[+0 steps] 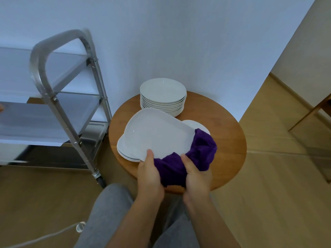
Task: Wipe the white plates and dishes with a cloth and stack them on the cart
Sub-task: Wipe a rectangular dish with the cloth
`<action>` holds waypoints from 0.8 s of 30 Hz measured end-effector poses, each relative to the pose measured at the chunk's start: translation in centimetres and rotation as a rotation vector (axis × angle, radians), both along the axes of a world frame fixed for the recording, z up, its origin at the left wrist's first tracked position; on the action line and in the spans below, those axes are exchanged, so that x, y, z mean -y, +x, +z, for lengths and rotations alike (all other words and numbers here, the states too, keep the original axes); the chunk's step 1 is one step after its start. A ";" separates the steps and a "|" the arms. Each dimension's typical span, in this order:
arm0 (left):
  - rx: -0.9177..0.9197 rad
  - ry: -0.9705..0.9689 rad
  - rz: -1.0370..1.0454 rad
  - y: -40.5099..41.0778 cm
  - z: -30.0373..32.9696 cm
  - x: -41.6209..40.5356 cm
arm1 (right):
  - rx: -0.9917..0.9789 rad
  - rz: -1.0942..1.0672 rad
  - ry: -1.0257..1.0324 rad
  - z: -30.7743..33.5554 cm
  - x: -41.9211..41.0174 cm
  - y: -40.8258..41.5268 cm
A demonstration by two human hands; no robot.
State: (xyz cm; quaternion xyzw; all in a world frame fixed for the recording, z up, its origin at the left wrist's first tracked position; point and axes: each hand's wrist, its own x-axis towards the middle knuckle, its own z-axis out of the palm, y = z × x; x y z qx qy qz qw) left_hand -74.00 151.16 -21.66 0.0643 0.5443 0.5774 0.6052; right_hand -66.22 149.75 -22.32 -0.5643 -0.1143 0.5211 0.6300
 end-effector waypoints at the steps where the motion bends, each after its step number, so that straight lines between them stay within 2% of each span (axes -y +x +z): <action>1: -0.006 0.021 -0.019 -0.4 -0.1 0.0 | 0.036 0.027 0.013 0.1 0.0 0.8; 8: -0.062 0.173 -0.188 -2.0 0.6 -0.3 | 0.228 0.220 0.106 1.7 -0.9 5.3; 13: -0.312 0.347 -0.594 -4.6 1.7 -1.6 | 0.497 0.645 0.118 4.0 -1.9 7.4; 19: -0.512 0.344 -1.015 -5.6 2.5 -1.5 | 0.398 0.608 0.146 5.1 -3.5 6.9; 24: -0.568 0.252 -1.217 -6.3 2.7 -1.8 | 0.425 0.685 0.132 5.2 -4.0 7.0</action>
